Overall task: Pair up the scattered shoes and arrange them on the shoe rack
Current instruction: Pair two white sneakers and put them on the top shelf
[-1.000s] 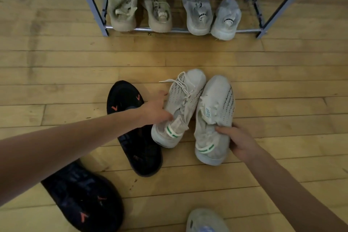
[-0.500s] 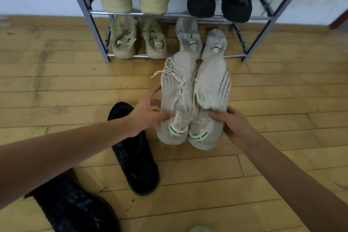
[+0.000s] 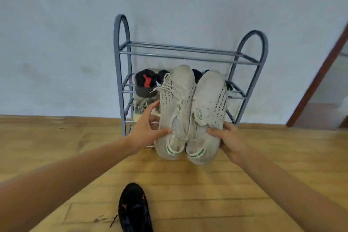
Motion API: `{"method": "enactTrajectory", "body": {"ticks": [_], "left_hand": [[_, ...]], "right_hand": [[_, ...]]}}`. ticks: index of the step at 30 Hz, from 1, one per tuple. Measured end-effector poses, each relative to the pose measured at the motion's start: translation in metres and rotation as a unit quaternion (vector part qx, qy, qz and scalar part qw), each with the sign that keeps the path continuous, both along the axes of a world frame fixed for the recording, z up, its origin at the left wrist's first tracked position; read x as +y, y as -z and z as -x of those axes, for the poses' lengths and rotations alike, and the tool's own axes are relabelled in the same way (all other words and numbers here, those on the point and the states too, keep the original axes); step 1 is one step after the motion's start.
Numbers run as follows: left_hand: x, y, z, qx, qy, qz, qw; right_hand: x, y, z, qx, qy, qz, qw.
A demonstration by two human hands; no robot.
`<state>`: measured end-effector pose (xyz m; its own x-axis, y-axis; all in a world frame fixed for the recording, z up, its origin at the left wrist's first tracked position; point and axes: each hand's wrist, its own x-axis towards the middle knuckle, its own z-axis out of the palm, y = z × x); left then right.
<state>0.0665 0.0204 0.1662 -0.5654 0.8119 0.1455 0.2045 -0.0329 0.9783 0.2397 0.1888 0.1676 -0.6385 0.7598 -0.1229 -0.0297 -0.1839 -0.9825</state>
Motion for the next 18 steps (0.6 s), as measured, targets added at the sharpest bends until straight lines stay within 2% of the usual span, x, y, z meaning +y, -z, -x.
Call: {"method": "enactTrajectory", "body": {"ticks": [10,18], "left_hand": [[-0.023,-0.063,0.005,0.026,-0.013,-0.033,0.999],[0.034,-0.166,0.087,-0.002,-0.092,-0.08,0.993]], "right_hand": [[-0.022,-0.064,0.005,0.042,-0.019,-0.023,0.999],[0.037,-0.175,0.093,0.05,-0.026,-0.102,0.993]]}}
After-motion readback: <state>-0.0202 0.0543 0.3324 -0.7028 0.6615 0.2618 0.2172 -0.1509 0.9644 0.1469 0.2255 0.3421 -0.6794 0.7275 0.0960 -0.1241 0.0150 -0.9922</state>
